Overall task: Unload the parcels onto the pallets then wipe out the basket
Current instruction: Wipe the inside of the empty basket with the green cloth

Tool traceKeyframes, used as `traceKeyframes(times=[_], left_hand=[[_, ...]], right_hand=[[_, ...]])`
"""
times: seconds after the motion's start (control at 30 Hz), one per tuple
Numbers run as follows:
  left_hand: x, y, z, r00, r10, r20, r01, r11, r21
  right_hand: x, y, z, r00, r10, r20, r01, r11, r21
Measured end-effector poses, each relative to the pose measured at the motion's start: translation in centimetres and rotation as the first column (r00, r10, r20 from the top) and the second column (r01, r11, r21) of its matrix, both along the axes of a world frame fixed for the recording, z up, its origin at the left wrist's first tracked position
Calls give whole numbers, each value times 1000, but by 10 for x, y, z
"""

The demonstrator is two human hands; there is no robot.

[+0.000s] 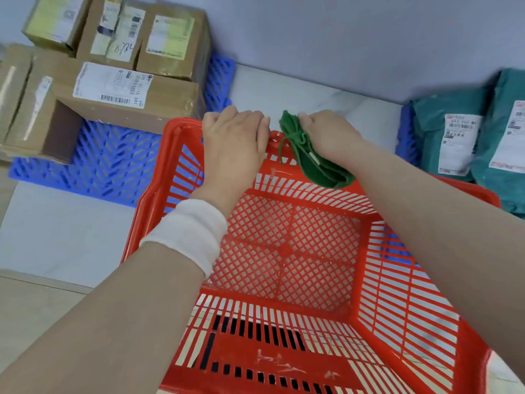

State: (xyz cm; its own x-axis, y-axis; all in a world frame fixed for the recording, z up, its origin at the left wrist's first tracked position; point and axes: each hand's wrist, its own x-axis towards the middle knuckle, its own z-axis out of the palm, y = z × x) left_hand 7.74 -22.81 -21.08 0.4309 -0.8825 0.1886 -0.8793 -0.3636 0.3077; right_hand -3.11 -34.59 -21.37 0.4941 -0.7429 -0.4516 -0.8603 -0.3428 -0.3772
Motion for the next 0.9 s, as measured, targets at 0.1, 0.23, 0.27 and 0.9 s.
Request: traceKeyframes(times=[0.1,0.23,0.27,0.9], left_hand=[[0,0,2,1000,-12,-15,12,1000,17],[0,1,3,999,-7,-32,7,1000,16],[0,1,3,1000,-7,-29,8,1000,17],[1,-11,-3,999,31,-29,-31,1000,3]], right_hand=[[0,1,10,991,-90,99,96,993,-65],[-23,-2,43,874,-247,418,340,926,-165],[-33,-4,52,822,-271,501,404,898,-176],[-50,23,17,972,204,-117,-232,756,-612]])
